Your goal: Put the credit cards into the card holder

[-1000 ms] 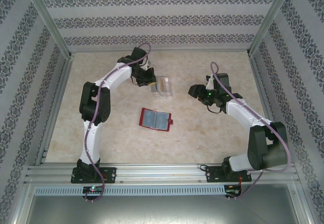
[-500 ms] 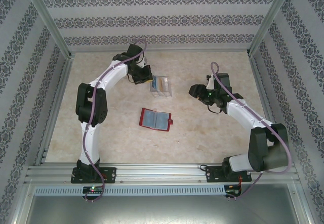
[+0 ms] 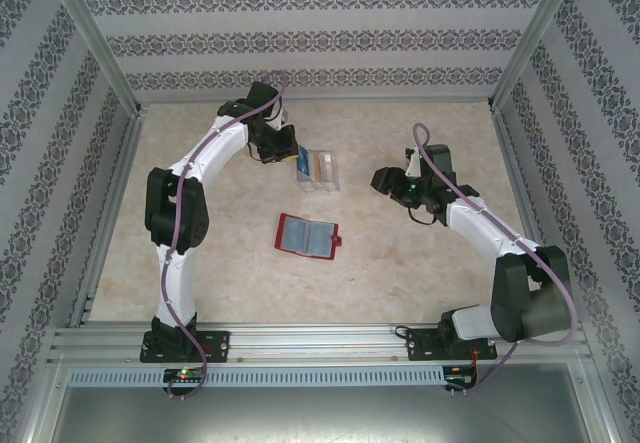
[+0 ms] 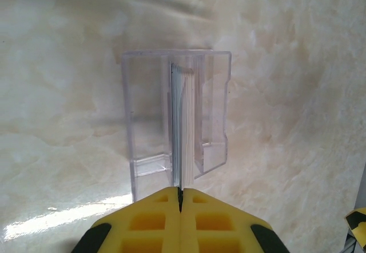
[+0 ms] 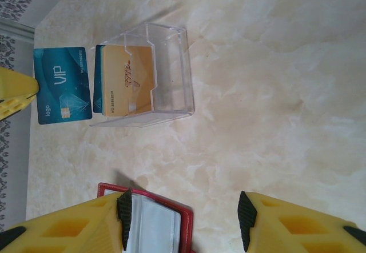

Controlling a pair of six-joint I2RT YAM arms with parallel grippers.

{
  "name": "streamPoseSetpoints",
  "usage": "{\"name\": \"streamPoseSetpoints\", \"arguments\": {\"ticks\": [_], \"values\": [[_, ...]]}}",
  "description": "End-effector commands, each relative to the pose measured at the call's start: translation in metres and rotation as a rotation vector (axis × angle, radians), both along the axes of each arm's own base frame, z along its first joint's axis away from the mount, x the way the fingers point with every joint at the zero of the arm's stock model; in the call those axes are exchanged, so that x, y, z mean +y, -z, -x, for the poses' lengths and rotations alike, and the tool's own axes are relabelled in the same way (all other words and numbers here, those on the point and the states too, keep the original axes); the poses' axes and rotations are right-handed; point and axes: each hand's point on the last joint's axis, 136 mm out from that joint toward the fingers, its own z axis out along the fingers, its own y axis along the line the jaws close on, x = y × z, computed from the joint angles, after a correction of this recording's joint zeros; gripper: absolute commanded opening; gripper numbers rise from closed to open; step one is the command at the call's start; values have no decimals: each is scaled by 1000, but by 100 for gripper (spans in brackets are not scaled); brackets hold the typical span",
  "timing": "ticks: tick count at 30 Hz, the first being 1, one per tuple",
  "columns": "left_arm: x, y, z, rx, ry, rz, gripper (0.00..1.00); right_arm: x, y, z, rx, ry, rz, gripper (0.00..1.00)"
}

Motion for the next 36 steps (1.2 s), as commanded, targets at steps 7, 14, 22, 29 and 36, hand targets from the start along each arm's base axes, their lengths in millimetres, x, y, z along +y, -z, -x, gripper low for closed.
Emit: {"name": "streamPoseSetpoints", "arguments": {"ticks": [7,14,22,29,36], "values": [[-17,-70,12,-130,72,210,0,26,-42,-1,-124,-96,-87,54],[-34,-108,36,-194,129,391,0,53,-84,8,-152,-184,-272,55],[-46,-114,59,-175,179,482,0,87,-103,-4,-98,-224,-446,56],[-52,-120,63,-171,186,539,0,111,-98,-17,-54,-260,-466,56],[-56,-126,65,-177,187,560,0,117,-98,-24,-86,-257,-441,57]]}}
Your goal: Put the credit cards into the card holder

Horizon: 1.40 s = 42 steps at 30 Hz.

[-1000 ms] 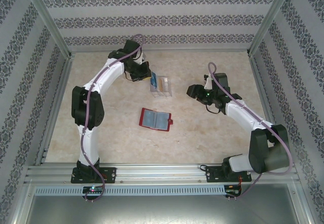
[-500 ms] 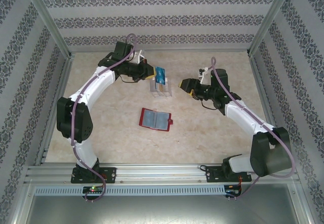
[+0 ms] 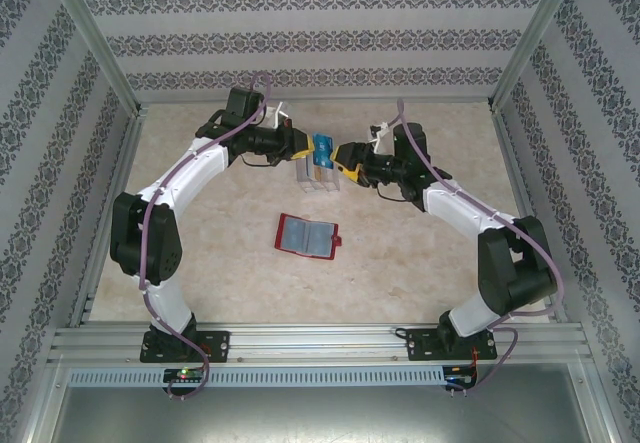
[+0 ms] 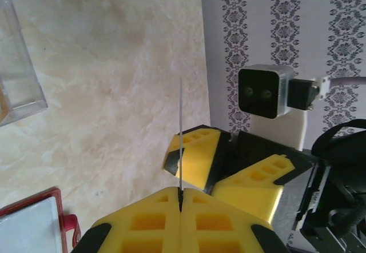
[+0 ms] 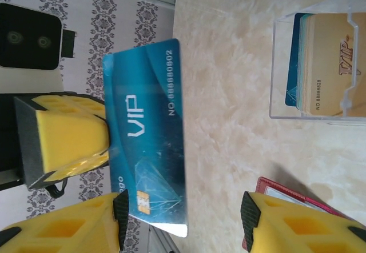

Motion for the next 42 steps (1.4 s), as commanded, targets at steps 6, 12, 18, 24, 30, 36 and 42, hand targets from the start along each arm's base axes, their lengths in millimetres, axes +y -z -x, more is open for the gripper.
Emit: {"name": "streamPoseSetpoints", "arguments": {"ticks": [6,12,18,24,30,36,42], "values": [[-13,-28,12,-52,46,69,0,11,-34,-8,-89,-16,-73,57],[-12,-26,14,-48,44,63,0,11,-34,-9,-97,-15,-85,49],[-12,-23,15,-35,48,59,0,11,-36,-2,-126,-29,-63,27],[-12,-24,14,-31,44,68,0,15,-32,11,-124,-51,-62,0],[18,-3,17,-14,-60,-45,42,16,1,39,2,38,-38,0],[60,54,45,49,-117,-283,44,23,51,89,48,118,72,0],[89,119,81,155,-161,-444,52,44,82,127,72,120,185,0]]}}
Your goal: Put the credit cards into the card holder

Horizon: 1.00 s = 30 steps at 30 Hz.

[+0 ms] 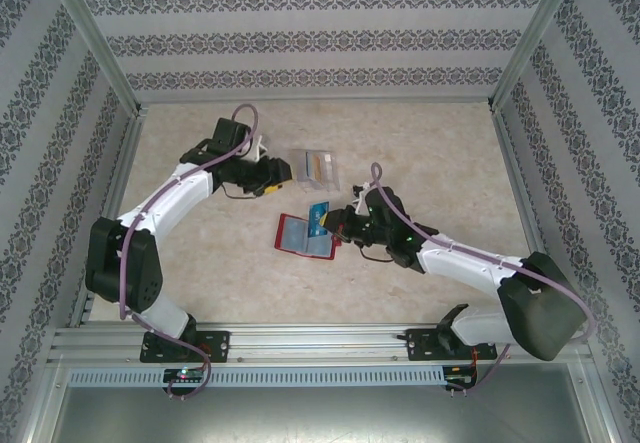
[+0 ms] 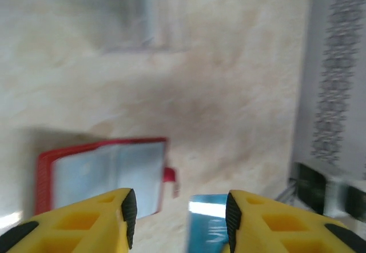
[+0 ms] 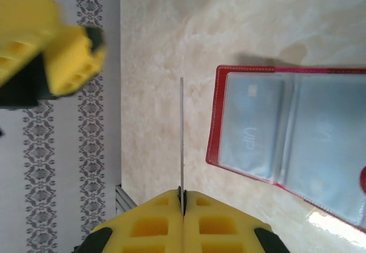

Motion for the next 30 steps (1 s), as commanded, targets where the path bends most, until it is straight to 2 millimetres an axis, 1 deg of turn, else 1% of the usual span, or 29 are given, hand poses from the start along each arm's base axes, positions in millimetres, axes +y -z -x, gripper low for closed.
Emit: {"name": "streamPoseSetpoints", "arguments": {"ticks": [1,3,4,6,9,11,14,17,21,24,28,30], "values": [[28,43,28,56,-36,-141,55,10,17,6,-3,67,54,0],[28,53,38,51,-43,-116,62,23,29,10,20,44,66,0],[27,58,42,54,-43,-105,63,27,34,9,29,39,76,0],[27,67,48,63,-42,-107,63,28,40,4,23,54,82,0],[18,77,52,73,-15,-94,61,30,46,3,8,39,77,0],[13,84,54,89,7,-101,57,30,53,4,20,32,90,0],[8,95,58,115,30,-113,52,20,66,-2,31,63,96,0],[8,101,58,120,29,-127,52,13,71,-9,43,84,96,0],[7,107,57,119,42,-145,52,11,71,-14,34,67,105,0],[1,110,56,122,57,-125,52,10,80,-15,58,67,101,0],[-5,115,58,126,79,-112,52,13,91,-14,78,62,104,0],[-5,116,59,129,81,-110,52,17,93,-15,75,51,90,0]]}}
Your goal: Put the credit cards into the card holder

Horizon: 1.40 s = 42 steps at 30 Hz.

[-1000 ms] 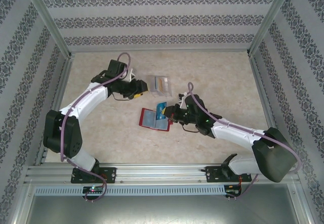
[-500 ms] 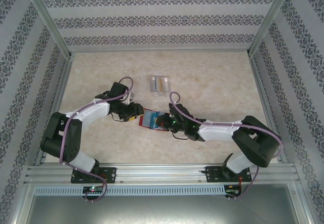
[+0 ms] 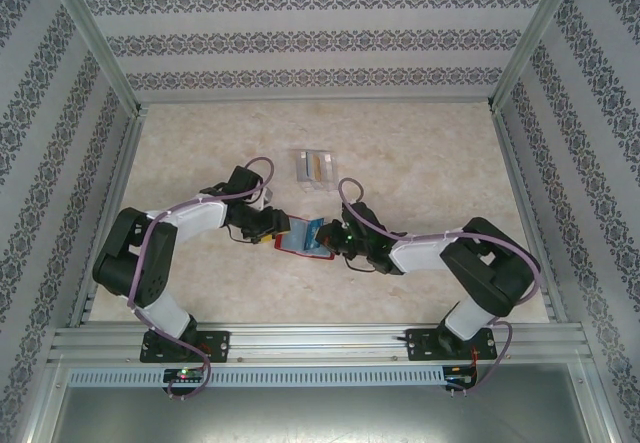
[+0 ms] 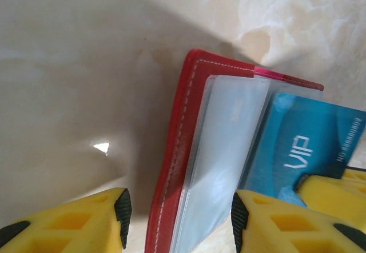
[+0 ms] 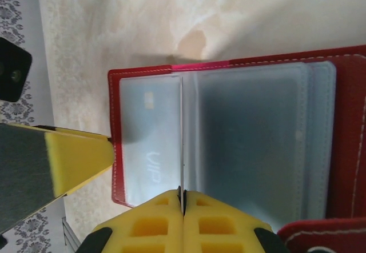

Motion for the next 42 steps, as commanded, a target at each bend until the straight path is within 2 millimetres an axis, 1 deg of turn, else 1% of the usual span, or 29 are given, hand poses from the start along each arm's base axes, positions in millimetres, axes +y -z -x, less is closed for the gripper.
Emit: {"name": "streamPoseSetpoints", "arguments": {"ticks": [1,6,8,10,15,16,17,21,27,31,33,37,38,39,40,42], "values": [[-10,-2,-3,-35,42,27,52,11,1,-2,-19,-31,-37,0],[-11,-3,-1,-36,48,36,51,20,7,-1,-5,-44,-64,0],[-10,-2,0,-31,49,33,47,23,6,-2,-7,-45,-83,0],[-11,-1,0,-28,53,37,38,25,3,-2,-18,-48,-102,0],[-8,5,2,-11,48,14,34,24,2,-1,-25,-50,-112,0],[-7,6,2,-9,46,6,33,24,4,0,-18,-53,-112,0],[-6,6,2,-8,45,2,31,25,0,-2,-30,-51,-128,0],[-1,11,4,2,42,-33,31,25,3,-1,-28,-55,-131,0],[1,16,5,12,40,-48,32,16,23,-2,14,-55,-134,0],[2,19,6,24,35,-52,32,16,29,-1,36,-63,-157,1],[3,20,6,25,31,-56,33,19,30,0,41,-70,-161,7],[4,22,6,27,22,-60,33,29,26,-1,60,-88,-188,13],[4,23,8,33,20,-60,33,31,24,-1,61,-91,-193,16],[4,23,7,32,17,-58,35,32,24,-1,64,-89,-191,22],[4,23,7,33,17,-57,36,32,25,-1,71,-85,-186,25],[4,22,7,33,12,-60,40,28,28,0,83,-72,-166,27]]}}
